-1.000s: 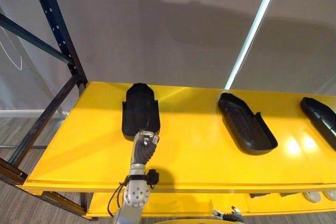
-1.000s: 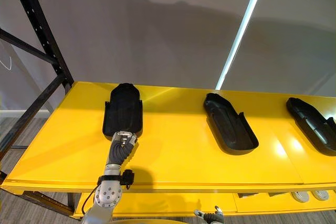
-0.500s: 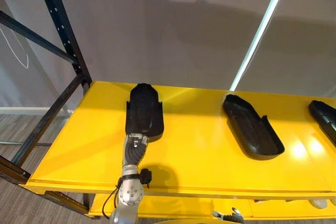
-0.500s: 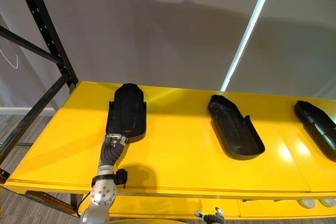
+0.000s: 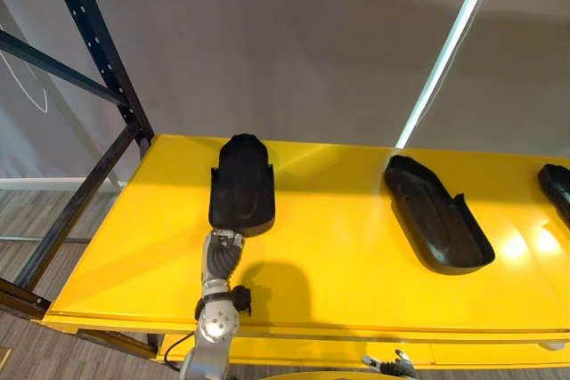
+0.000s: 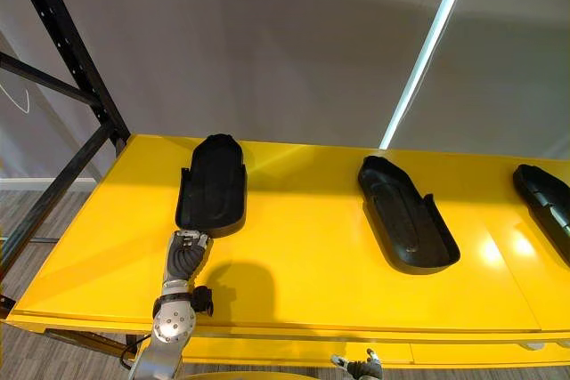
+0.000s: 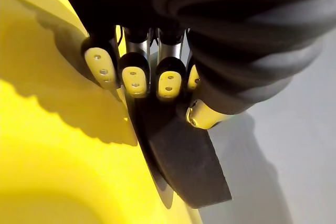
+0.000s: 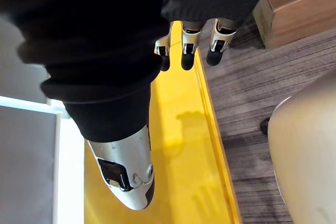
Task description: Walk over and take plastic housings, then place them on the shelf
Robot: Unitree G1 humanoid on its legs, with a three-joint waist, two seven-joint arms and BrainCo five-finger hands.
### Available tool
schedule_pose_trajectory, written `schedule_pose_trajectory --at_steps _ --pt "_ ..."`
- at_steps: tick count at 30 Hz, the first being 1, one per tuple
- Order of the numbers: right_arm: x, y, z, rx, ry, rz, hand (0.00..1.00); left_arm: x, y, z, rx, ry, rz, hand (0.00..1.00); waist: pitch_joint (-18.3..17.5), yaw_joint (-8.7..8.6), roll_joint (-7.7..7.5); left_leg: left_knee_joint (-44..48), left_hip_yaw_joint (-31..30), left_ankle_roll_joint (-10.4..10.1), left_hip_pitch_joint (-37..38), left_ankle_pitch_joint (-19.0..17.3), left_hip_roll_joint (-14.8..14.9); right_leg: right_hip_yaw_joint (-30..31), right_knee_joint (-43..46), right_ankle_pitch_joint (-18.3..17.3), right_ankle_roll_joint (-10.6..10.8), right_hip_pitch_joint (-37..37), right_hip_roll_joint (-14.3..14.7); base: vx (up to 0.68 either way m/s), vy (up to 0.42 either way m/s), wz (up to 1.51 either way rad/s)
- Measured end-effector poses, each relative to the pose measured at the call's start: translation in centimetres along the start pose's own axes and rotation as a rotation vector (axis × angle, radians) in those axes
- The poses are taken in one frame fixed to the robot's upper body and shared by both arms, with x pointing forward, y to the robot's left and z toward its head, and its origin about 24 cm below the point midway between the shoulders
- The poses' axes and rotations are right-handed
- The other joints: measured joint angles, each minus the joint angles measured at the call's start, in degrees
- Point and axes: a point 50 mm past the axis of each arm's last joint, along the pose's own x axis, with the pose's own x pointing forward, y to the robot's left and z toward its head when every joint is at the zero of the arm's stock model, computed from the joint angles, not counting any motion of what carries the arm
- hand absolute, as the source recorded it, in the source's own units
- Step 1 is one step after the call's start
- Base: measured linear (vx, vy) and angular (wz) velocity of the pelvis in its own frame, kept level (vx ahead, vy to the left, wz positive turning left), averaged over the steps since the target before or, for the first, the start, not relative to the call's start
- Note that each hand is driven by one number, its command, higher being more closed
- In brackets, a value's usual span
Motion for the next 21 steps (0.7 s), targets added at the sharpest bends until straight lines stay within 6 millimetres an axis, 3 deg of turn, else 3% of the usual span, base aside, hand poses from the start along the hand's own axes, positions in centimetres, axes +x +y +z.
schedule_pose_trajectory --at_steps 7,11,16,21 --pt "0.0 0.0 0.1 0.002 -0.001 -0.005 0.00 0.1 0.1 0.0 0.000 -0.003 0.010 1.00 0.0 -0.05 -0.02 -0.1 -0.4 0.1 -0.2 0.4 -0.3 0.0 -0.2 -0.1 -0.2 -0.8 -0.1 -0.02 -0.004 0.00" --pt "0.2 0.1 0.0 -0.007 0.013 -0.011 0.00 0.0 0.5 1.3 -0.054 -0.039 0.048 1.00 0.3 -0.01 -0.93 0.0 -0.7 0.1 -1.7 0.3 -0.3 -0.2 -0.4 -0.1 -0.2 -1.0 -0.1 0.02 -0.004 0.09" --pt "0.2 0.1 -0.1 -0.010 0.017 -0.011 0.00 0.0 2.5 4.1 -0.132 -0.157 0.153 1.00 0.6 0.19 -2.19 0.4 -2.2 0.1 -1.8 0.3 -0.5 -1.1 -0.2 -0.1 -0.1 0.0 -0.2 0.05 -0.008 0.17" --pt "0.1 0.4 0.0 -0.016 0.017 -0.002 0.00 -0.6 6.7 5.4 -0.235 -0.221 0.377 1.00 0.8 0.45 -1.88 0.4 -4.0 0.5 -1.9 0.0 -0.7 -1.7 1.1 -0.1 -0.1 0.5 -0.4 0.01 -0.006 0.19"
